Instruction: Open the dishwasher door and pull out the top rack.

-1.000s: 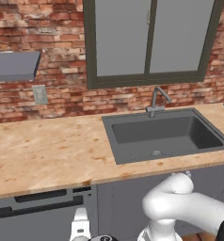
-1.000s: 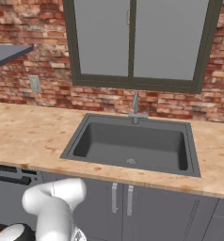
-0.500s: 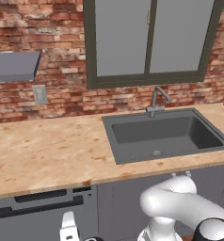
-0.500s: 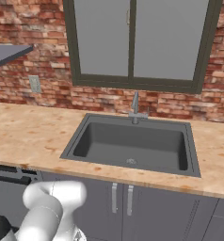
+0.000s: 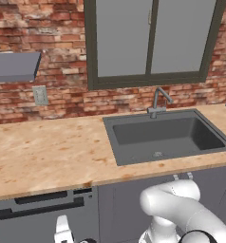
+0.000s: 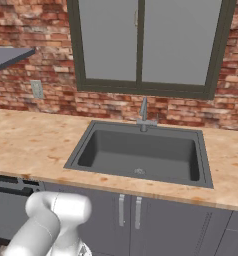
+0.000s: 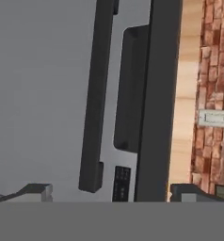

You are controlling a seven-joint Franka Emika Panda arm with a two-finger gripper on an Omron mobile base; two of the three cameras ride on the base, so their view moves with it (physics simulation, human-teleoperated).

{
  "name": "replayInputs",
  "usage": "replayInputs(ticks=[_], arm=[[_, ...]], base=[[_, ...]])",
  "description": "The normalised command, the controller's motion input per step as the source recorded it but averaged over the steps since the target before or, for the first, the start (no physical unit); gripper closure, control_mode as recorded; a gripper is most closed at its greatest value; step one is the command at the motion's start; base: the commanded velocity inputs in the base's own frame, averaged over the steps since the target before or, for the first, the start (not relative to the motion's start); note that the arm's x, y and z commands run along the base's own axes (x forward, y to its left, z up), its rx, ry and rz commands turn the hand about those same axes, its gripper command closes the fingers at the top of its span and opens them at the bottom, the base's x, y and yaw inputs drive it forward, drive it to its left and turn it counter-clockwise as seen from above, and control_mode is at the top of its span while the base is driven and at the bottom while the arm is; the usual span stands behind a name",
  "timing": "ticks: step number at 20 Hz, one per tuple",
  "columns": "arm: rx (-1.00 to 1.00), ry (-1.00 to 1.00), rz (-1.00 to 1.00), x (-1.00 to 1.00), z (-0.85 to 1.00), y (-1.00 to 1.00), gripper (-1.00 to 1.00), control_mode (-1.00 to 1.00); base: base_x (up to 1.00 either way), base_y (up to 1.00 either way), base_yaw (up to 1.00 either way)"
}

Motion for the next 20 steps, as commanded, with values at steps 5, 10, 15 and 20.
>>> replayInputs(ticks=[5,10,15,20], arm=[[0.0,-0.06,0.05,0.25,-0.1,0.12,-1.0,-1.0],[0.0,-0.03,0.03,0.23,-0.01,0.16,-1.0,-1.0],[0.0,-0.01,0.0,0.26,-0.05,0.17,-1.0,-1.0],[0.01,-0.01,0.0,0.27,-0.11,0.16,-1.0,-1.0]], base=[[0.0,0.0,0.0],[0.0,0.0,0.0],[0.0,0.0,0.0],[0.0,0.0,0.0]])
